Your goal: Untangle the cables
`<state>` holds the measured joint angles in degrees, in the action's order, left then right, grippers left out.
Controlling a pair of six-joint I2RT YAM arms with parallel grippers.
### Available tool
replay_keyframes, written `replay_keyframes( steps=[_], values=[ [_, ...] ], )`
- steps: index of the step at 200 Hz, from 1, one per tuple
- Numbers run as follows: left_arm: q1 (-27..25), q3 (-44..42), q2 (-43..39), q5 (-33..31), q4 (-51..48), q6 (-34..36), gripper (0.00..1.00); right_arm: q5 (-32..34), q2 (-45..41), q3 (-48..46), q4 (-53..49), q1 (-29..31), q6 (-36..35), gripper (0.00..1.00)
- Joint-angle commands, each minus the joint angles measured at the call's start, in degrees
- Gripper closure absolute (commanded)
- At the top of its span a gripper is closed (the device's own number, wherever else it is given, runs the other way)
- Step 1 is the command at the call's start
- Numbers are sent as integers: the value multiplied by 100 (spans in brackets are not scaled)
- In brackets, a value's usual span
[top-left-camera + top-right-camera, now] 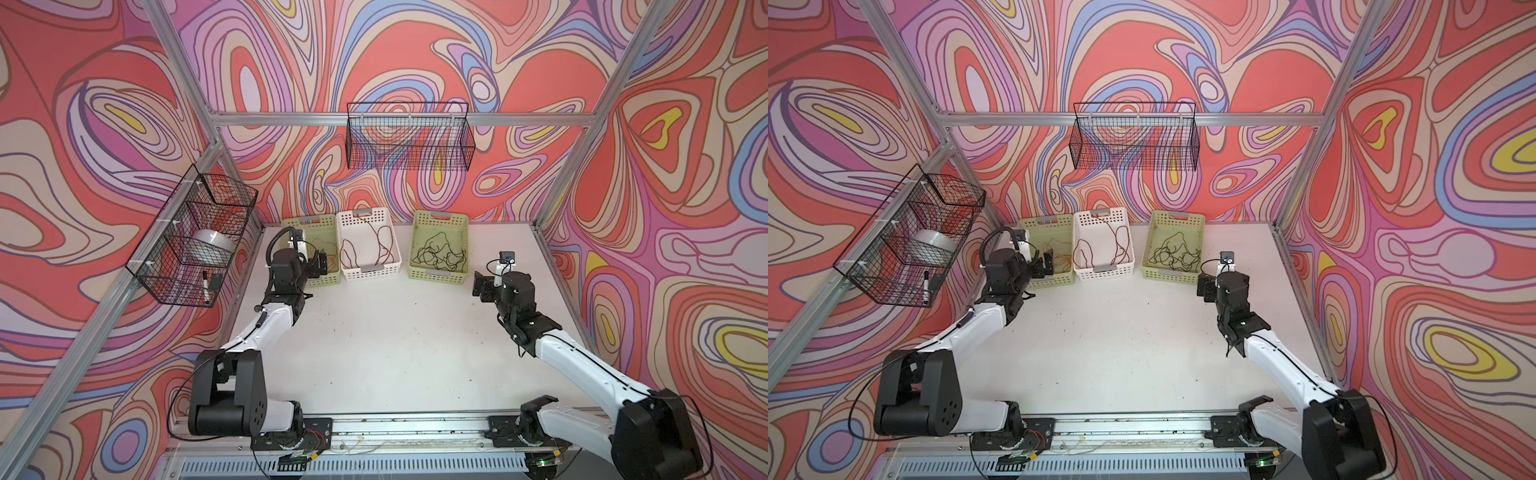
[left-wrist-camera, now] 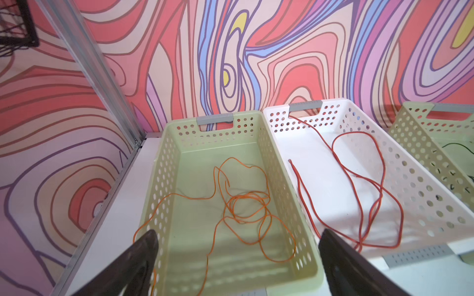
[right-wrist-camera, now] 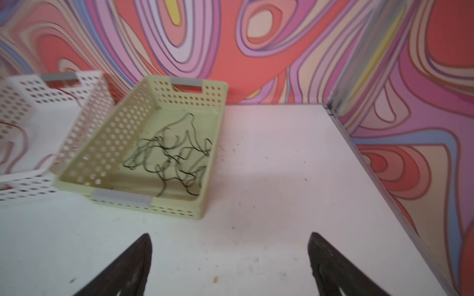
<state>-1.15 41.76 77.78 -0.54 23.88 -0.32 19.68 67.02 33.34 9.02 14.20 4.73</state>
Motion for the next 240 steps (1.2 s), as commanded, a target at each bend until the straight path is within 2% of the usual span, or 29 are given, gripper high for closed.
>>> replay_keyframes(
  steps=[1,27,40,52,61,78,93,104,113,128,147,188,240],
  values=[
    [-62,-779,-218,-140,369,-55,0,493,370,-706,1294,-198,-134,2],
    [-186,-1627,-188,-523,840,45,0,15,1058,-1416,3317,-302,-592,1],
    [-220,-1962,6,-487,1487,41,0,-259,1313,-1314,3456,-400,-697,2],
    [-302,-1974,-29,-413,1522,183,0,-403,1589,-1343,4052,-517,-751,1],
    [-333,-2110,130,-312,2043,395,0,-650,1808,-1352,4453,-668,-722,2],
    [-326,-2453,642,-513,3211,311,0,-1207,2203,-1267,4859,-940,-665,2],
    [-325,-2748,1237,-444,4446,389,0,-1442,2887,-1414,5848,-1049,-668,2],
    [-325,-2726,998,-456,3949,313,0,-1470,3257,-1589,6698,-1055,-765,2],
    [-316,-2636,870,-430,3601,318,0,-1523,3143,-1651,6516,-1059,-729,2],
    [-318,-2592,1146,-449,3969,359,0,-1613,3156,-1524,6330,-1062,-794,1],
    [-318,-2242,967,-716,2962,216,0,-1772,3129,-1376,5982,-1055,-843,2],
    [-301,-2215,1072,-759,3138,212,0,-1469,3109,-1015,5289,-1059,-698,2],
    [-290,-2173,1065,-729,3044,203,0,-1437,3114,-967,5207,-1098,-658,2]
  ],
)
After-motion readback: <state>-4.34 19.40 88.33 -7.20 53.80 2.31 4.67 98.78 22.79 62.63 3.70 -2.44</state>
